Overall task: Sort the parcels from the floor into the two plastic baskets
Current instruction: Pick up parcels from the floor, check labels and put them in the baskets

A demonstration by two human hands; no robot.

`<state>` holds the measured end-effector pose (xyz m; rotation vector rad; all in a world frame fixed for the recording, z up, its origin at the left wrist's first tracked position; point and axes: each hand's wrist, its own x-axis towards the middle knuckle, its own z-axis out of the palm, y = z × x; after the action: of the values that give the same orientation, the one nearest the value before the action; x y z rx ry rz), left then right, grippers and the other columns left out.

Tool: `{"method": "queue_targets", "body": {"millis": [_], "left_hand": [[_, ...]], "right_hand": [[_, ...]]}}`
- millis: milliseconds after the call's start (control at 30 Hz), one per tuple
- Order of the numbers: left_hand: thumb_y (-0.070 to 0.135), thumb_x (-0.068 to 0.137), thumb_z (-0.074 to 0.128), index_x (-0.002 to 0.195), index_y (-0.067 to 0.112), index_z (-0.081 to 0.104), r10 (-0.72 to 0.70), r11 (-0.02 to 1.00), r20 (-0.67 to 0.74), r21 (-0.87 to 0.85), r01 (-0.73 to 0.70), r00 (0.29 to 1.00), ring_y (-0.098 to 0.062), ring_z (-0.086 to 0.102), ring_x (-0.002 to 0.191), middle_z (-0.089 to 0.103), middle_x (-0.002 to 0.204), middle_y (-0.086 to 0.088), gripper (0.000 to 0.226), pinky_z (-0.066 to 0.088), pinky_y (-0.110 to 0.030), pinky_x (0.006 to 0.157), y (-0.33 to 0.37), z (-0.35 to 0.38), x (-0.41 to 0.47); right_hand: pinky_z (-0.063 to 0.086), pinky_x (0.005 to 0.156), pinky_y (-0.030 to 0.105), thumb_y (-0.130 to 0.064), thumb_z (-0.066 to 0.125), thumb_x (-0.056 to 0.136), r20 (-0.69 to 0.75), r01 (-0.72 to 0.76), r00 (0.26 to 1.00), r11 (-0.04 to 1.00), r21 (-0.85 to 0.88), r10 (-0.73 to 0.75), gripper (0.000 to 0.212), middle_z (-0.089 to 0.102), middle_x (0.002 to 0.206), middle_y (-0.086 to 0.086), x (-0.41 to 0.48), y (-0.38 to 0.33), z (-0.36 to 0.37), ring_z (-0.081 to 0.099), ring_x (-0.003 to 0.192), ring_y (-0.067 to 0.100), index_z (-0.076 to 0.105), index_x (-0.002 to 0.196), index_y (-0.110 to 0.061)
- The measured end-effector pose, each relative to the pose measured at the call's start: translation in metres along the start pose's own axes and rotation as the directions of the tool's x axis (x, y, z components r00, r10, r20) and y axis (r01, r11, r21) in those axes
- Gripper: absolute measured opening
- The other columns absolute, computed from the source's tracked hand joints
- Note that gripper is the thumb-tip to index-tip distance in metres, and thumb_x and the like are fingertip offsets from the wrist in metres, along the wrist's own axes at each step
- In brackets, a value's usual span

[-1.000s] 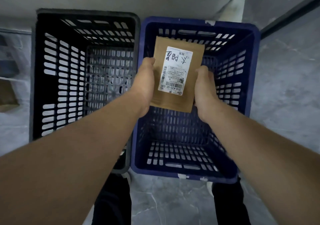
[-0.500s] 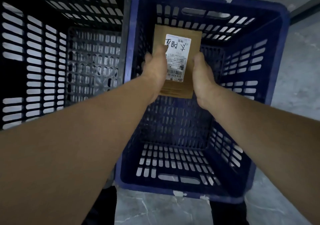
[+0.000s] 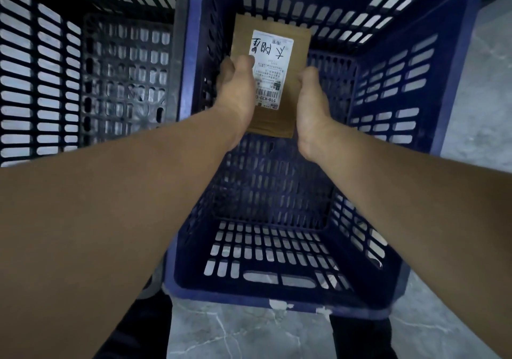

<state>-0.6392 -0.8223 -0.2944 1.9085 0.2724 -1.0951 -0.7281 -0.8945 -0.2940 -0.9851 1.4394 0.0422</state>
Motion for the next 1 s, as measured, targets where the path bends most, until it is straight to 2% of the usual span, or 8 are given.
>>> {"method": "queue_targets", "body": {"millis": [233,433,533,633,767,833,900,1000], "left_hand": [[0.067,0.077,0.034,0.137,0.032,0.058,0.069,0.997,0.082,-0.038,-0.066,0.994,-0.026,0.058,0.124,0.06,0.139,-0.002,0.074,0.041,-0.05,0.108,0.032,-0.013,-0.068],[0.044,0.104,0.039,0.12,0.013,0.073,0.009,0.982,0.199,-0.187,0.029,0.98,-0.018,0.071,0.083,0.078,0.105,-0.007,0.05,0.056,-0.02,0.057,0.088,-0.038,-0.142],[0.043,0.104,0.04,0.118,0.012,0.074,0.008,0.977,0.2,-0.21,0.035,0.98,-0.02,0.072,0.086,0.078,0.105,-0.008,0.048,0.058,-0.029,0.067,0.119,-0.057,-0.18],[0.045,0.106,0.037,0.1,0.02,0.071,0.052,0.985,0.207,-0.169,-0.017,0.977,-0.003,0.073,0.073,0.078,0.076,0.01,0.043,0.056,-0.019,0.062,0.156,-0.084,-0.23],[0.034,0.11,0.027,0.08,0.03,0.052,0.119,0.984,0.174,-0.149,-0.094,0.978,0.015,0.052,0.037,0.053,0.039,0.029,0.04,0.037,-0.004,0.035,0.219,-0.131,-0.328],[0.034,0.111,0.023,0.081,0.031,0.05,0.101,0.983,0.15,-0.166,-0.076,0.984,0.016,0.048,0.033,0.049,0.036,0.029,0.039,0.033,-0.004,0.032,0.251,-0.153,-0.383],[0.037,0.11,0.023,0.093,0.032,0.056,0.122,0.98,0.116,-0.174,-0.1,0.986,0.017,0.055,0.045,0.061,0.05,0.028,0.038,0.041,-0.002,0.046,0.263,-0.171,-0.404],[0.049,0.106,0.025,0.146,0.035,0.05,0.195,0.967,0.071,-0.178,-0.18,0.978,0.002,0.05,0.127,0.055,0.143,0.018,0.049,0.032,-0.026,0.103,0.287,-0.204,-0.431]], "right_hand": [[0.057,0.103,0.05,-0.056,0.043,0.091,-0.02,0.071,0.997,0.997,0.036,-0.07,0.06,0.078,0.118,0.004,-0.058,-0.029,0.001,0.072,0.113,0.028,0.069,0.13,-0.019],[0.063,0.085,0.04,-0.047,0.045,0.107,0.07,0.062,0.996,0.998,0.024,-0.063,0.047,0.082,0.109,0.008,-0.129,-0.084,-0.003,0.077,0.096,0.025,0.072,0.127,-0.015],[0.06,0.081,0.041,-0.046,0.045,0.105,0.096,0.073,0.993,0.997,-0.003,-0.072,0.043,0.079,0.1,0.01,-0.178,-0.12,-0.008,0.073,0.085,0.025,0.071,0.111,-0.013],[0.055,0.077,0.038,-0.045,0.047,0.106,0.127,0.067,0.99,0.998,-0.011,-0.065,0.035,0.072,0.094,0.007,-0.236,-0.158,-0.015,0.068,0.083,0.024,0.068,0.103,-0.018],[0.056,0.09,0.044,-0.048,0.049,0.103,0.165,0.092,0.983,0.995,-0.041,-0.084,0.039,0.071,0.105,0.011,-0.326,-0.204,-0.019,0.069,0.099,0.03,0.067,0.106,-0.014],[0.048,0.109,0.047,-0.046,0.048,0.104,0.168,0.143,0.977,0.989,-0.045,-0.134,0.055,0.068,0.132,0.024,-0.371,-0.223,-0.022,0.067,0.12,0.032,0.064,0.128,0.001],[0.039,0.112,0.034,-0.04,0.045,0.109,0.166,0.204,0.967,0.977,-0.062,-0.191,0.055,0.058,0.145,0.021,-0.416,-0.244,-0.024,0.058,0.133,0.033,0.055,0.146,0.0],[0.044,0.118,0.042,-0.04,0.041,0.112,0.154,0.28,0.95,0.96,-0.031,-0.272,0.049,0.064,0.147,0.01,-0.479,-0.28,-0.02,0.058,0.138,0.026,0.061,0.15,-0.016]]}}
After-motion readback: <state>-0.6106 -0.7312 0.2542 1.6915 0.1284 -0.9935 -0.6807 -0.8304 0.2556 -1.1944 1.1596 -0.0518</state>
